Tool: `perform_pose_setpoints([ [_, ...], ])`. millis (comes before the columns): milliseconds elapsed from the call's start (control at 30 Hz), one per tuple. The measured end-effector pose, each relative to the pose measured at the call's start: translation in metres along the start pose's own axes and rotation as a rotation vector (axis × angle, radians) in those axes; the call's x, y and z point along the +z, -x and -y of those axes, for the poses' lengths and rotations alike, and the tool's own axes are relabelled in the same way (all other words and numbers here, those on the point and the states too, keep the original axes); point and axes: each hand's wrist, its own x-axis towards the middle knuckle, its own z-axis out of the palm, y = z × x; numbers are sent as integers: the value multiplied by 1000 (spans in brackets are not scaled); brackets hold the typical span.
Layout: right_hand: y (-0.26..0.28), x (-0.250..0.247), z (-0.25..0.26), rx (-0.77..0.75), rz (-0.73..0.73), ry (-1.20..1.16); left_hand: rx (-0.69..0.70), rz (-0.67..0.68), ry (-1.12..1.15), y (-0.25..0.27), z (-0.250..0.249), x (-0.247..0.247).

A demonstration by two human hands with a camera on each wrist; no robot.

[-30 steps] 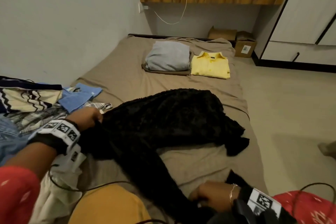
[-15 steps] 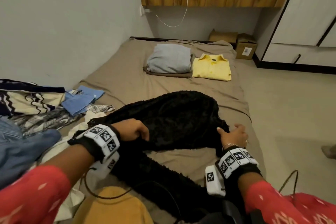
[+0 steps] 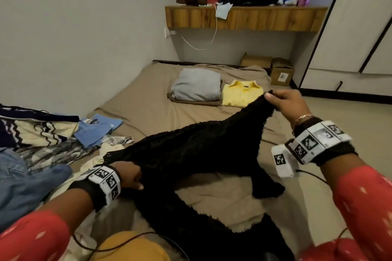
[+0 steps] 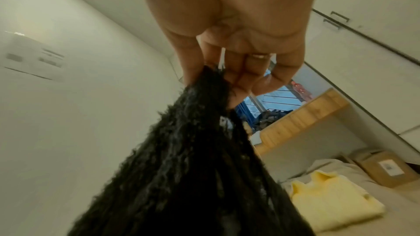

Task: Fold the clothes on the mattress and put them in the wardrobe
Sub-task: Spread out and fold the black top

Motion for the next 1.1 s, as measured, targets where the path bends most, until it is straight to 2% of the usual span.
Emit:
perform_pose_setpoints([
  [133,-13,-6,68,40,-16,-268,-2,-184,129,20,-13,-28],
  [233,-20,-10,111,55,25,-371,15,-526,303,36,-26,-51],
  [300,-19,-10,134,24,98,-360,82,-711,566,46,-43,-63],
  [367,-19,-11,155,-24,160,-366,152,-762,783,53,-71,-73],
  [400,-19,-11,165,-55,171,-371,138,-765,822,53,-85,-75],
  [500,-22,-20,200,-135,134,-345,-83,-843,736,38,-104,-74],
  [567,-24,-34,216,-175,107,-295,-196,-908,708,34,-89,-73],
  [633,-29,-50,223,-180,65,-271,-246,-937,693,42,-60,-75],
  [733,-42,-70,219,-147,-13,-244,-394,-955,628,69,-1,-86],
  [867,-58,-86,213,-196,-148,-188,-630,-1035,634,120,69,-107],
  [1000,-61,-91,219,-185,-108,-293,-760,-1162,617,170,96,-135],
  [1067,-61,-93,225,-238,-88,-327,-820,-1121,638,189,105,-146],
  [1100,-62,-96,229,-273,-74,-330,-812,-1103,725,192,111,-149],
])
